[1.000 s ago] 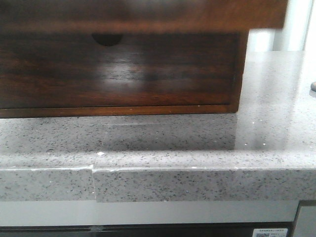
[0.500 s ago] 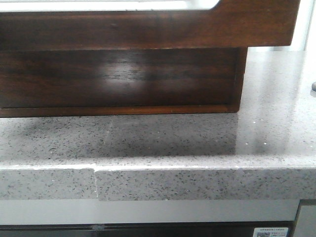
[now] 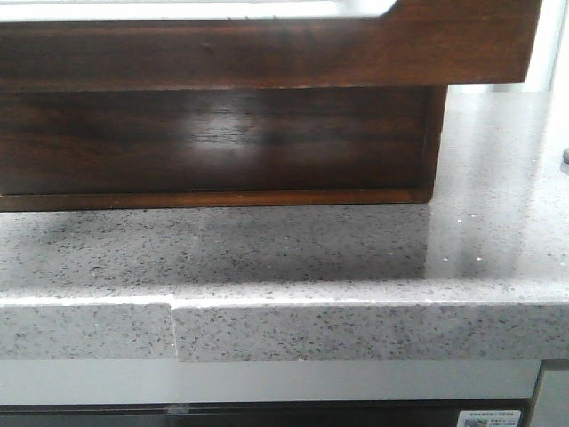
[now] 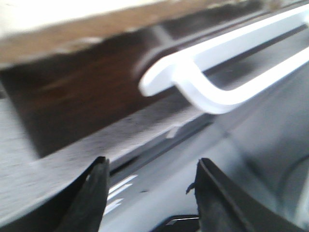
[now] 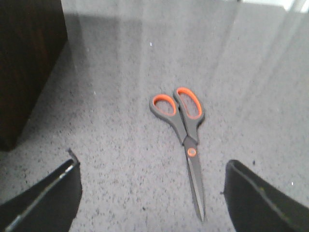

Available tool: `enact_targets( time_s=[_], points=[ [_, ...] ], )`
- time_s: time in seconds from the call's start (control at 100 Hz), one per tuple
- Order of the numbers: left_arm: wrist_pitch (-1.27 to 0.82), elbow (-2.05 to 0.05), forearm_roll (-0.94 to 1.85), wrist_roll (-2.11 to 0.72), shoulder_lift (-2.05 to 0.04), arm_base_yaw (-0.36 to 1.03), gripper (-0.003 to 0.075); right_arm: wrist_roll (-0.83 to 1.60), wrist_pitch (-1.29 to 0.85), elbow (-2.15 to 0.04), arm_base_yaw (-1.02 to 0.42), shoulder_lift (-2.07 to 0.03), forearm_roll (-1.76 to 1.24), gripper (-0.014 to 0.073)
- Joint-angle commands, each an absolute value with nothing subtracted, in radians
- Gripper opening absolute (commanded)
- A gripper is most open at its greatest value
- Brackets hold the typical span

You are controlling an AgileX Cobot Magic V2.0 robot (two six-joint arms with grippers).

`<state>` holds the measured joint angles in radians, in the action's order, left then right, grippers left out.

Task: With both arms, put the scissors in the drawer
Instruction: 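Pull the drawer open toward the robot with the left gripper, then lower the right gripper onto the grey-and-orange scissors and grasp them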

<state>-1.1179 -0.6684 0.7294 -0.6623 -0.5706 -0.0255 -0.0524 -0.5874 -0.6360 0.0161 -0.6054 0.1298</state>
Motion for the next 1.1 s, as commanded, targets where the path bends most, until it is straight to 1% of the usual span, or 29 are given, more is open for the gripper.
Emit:
enact_targets(
  time_s=[0.0,0.13,0.28,0.33,0.45,0.52,0.69,0.88,1.09],
  points=[
    [-1.065,-0.748,0.650,-0.597,-0.551,-0.026,0.0368,-0.078,-0.598,-0.707,0.021,-0.657,0.160,0.0546],
    [-1.030,-0.796,0.642,-0.596,-0.549,0.017,0.0368,-0.141,-0.692,-0.783,0.055,-0.760,0.224,0.0546],
    [-0.979,-0.859,0.610,-0.598,-0.549,0.095,0.0368,-0.139,-0.768,-0.855,0.182,-0.907,0.217,0.0541],
    [-0.957,-0.882,0.605,-0.598,-0.549,0.116,0.0368,-0.132,-0.784,-0.877,0.216,-0.954,0.204,0.0522],
    [-0.874,-0.908,0.601,-0.611,-0.549,0.157,0.0368,-0.067,-0.813,-0.925,0.265,-1.073,0.112,0.0438],
    [-0.821,-0.908,0.601,-0.634,-0.551,0.175,0.0368,-0.029,-0.850,-0.967,0.269,-1.149,0.093,0.0423],
    [-0.723,-0.908,0.605,-0.636,-0.570,0.220,0.0368,0.030,-0.971,-1.093,0.269,-1.328,0.069,0.0422],
    [-0.708,-0.908,0.609,-0.638,-0.650,0.277,0.0368,0.147,-1.040,-1.227,0.269,-1.489,0.000,0.0418],
    [-0.697,-0.908,0.610,-0.635,-0.676,0.279,0.0368,0.243,-1.076,-1.335,0.257,-1.606,-0.017,0.0418]
  ],
)
